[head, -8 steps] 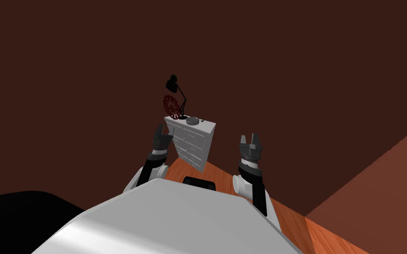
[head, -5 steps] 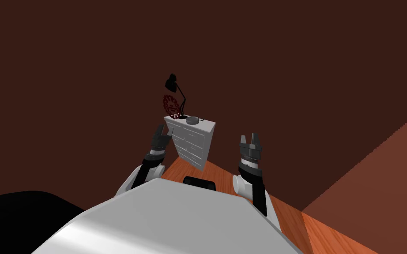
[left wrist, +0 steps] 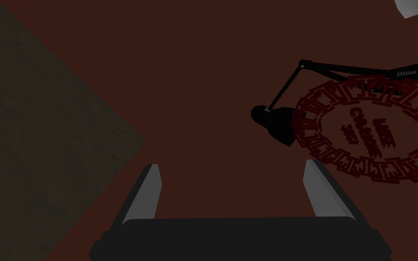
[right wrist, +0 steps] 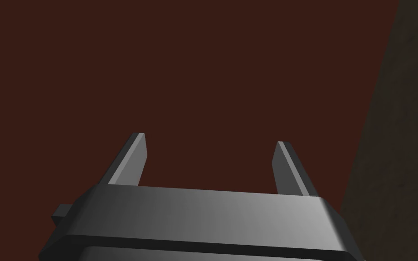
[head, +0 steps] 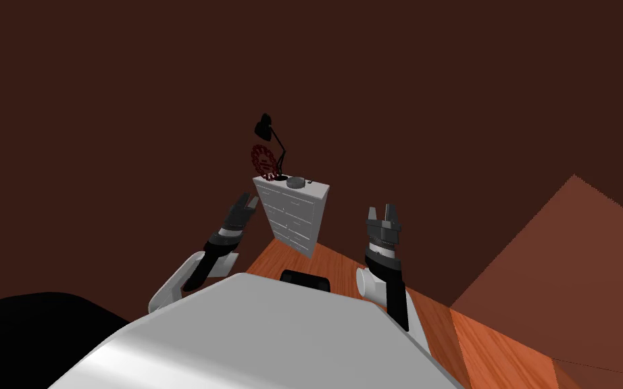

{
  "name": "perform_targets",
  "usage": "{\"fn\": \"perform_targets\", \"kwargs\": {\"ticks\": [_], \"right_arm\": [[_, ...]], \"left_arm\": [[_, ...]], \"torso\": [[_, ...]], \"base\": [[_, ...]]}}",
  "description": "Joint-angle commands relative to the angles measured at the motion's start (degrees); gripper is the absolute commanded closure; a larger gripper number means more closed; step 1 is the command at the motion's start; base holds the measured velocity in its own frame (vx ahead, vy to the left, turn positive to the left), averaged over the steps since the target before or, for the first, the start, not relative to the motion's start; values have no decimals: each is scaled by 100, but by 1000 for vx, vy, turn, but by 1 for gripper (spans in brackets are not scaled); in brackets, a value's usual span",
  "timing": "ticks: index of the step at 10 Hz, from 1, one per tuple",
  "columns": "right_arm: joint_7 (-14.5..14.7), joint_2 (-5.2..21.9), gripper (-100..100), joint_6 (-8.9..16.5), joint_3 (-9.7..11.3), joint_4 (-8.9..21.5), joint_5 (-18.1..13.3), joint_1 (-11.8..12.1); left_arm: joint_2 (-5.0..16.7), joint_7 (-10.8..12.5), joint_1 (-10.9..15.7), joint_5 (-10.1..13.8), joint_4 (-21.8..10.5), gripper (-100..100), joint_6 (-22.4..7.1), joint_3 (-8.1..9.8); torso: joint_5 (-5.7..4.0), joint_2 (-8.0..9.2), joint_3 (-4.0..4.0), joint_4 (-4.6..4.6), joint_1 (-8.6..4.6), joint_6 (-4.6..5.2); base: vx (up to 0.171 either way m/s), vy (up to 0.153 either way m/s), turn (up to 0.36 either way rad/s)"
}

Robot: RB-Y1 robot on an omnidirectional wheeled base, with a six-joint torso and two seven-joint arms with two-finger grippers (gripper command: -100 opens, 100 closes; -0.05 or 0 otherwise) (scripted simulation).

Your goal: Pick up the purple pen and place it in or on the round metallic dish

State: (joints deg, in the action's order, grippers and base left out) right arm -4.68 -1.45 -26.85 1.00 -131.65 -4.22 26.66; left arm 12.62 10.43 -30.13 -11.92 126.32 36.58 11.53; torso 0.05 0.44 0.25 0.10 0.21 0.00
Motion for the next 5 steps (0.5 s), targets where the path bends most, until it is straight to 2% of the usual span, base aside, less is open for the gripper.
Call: {"fn": "perform_targets", "kwargs": {"ticks": [1, 2, 3, 5], "right_arm": [[0, 0, 0, 0, 0, 0, 0, 0], [0, 0, 0, 0, 0, 0, 0, 0], [0, 0, 0, 0, 0, 0, 0, 0], [0, 0, 0, 0, 0, 0, 0, 1]], "left_arm": [[206, 5, -11, -233, -133, -100, 55, 286], [344, 19, -23, -373, -206, -100, 80, 461], [344, 19, -23, -373, -206, -100, 80, 515], [620, 47, -49, -656, -358, -100, 127, 884]], "torso": [[0, 0, 0, 0, 0, 0], [2, 6, 4, 2, 7, 0], [2, 3, 2, 1, 6, 0], [-2, -15, -8, -3, -12, 0]], "base": [[-138, 65, -80], [-118, 58, -72], [-75, 25, -24], [-84, 19, -65]]}}
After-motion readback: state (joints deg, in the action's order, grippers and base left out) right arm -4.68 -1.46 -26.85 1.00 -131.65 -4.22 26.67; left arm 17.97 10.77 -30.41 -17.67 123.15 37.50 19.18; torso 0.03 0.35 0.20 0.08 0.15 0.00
